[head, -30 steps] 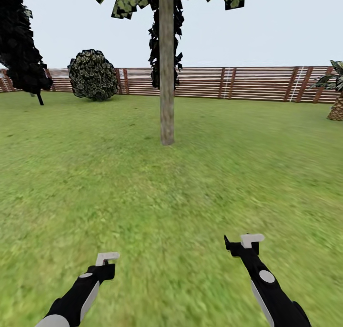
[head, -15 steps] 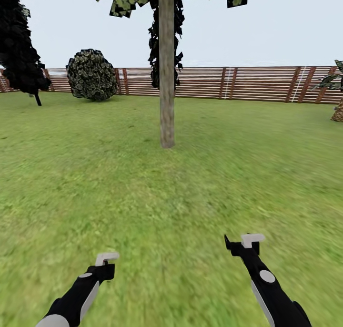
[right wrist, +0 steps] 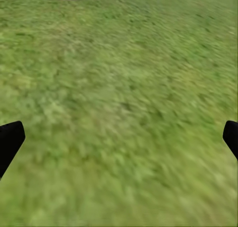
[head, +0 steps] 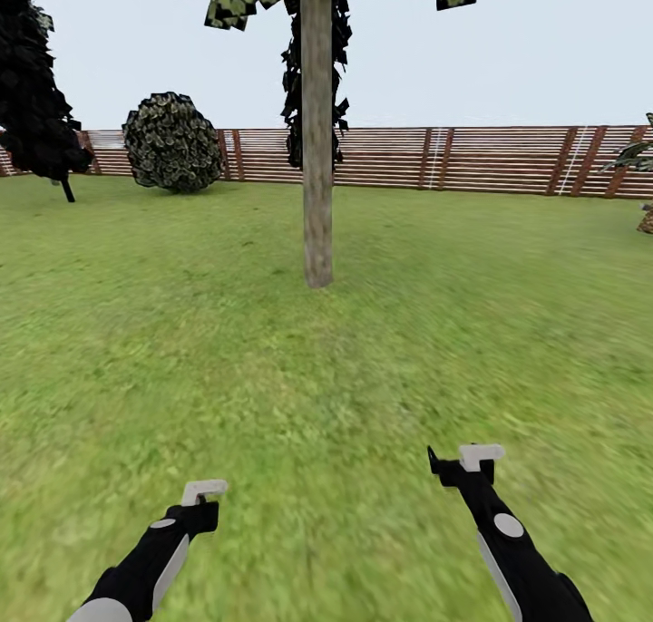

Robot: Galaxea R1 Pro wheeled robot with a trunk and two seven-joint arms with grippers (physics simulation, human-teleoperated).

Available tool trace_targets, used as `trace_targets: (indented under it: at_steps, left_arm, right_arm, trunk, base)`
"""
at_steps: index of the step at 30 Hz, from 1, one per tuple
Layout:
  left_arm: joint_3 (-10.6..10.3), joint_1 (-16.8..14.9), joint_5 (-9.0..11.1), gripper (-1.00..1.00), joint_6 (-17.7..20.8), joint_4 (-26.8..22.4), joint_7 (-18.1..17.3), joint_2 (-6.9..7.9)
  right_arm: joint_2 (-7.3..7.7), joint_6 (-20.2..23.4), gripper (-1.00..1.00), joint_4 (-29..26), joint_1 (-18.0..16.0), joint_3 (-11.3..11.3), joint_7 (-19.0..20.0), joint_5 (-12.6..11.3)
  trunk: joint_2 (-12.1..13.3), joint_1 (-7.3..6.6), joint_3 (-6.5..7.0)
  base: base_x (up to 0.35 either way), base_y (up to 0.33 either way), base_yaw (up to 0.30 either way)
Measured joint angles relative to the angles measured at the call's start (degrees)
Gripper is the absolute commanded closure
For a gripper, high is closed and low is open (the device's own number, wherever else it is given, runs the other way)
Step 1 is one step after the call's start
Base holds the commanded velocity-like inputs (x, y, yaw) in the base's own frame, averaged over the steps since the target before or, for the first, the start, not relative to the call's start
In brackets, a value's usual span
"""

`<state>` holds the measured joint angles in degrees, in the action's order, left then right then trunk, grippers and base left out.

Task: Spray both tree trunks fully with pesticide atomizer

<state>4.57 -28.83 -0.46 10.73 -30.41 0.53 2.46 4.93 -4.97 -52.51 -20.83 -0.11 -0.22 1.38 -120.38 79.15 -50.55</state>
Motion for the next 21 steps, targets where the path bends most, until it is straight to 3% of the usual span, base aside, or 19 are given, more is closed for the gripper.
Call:
trace_targets:
  at_steps: [21]
  left_arm:
    - [0.02, 0.0, -0.01, 1.0, 0.08, -0.07, 0.0, 0.0]
  right_arm:
    - [0.2, -0.13, -1.0, 0.21, 0.09, 0.02, 0.12, 0.16]
  trunk:
    - [0.0, 0.0, 0.0]
  base:
    - [0.339, 0.03, 0.0]
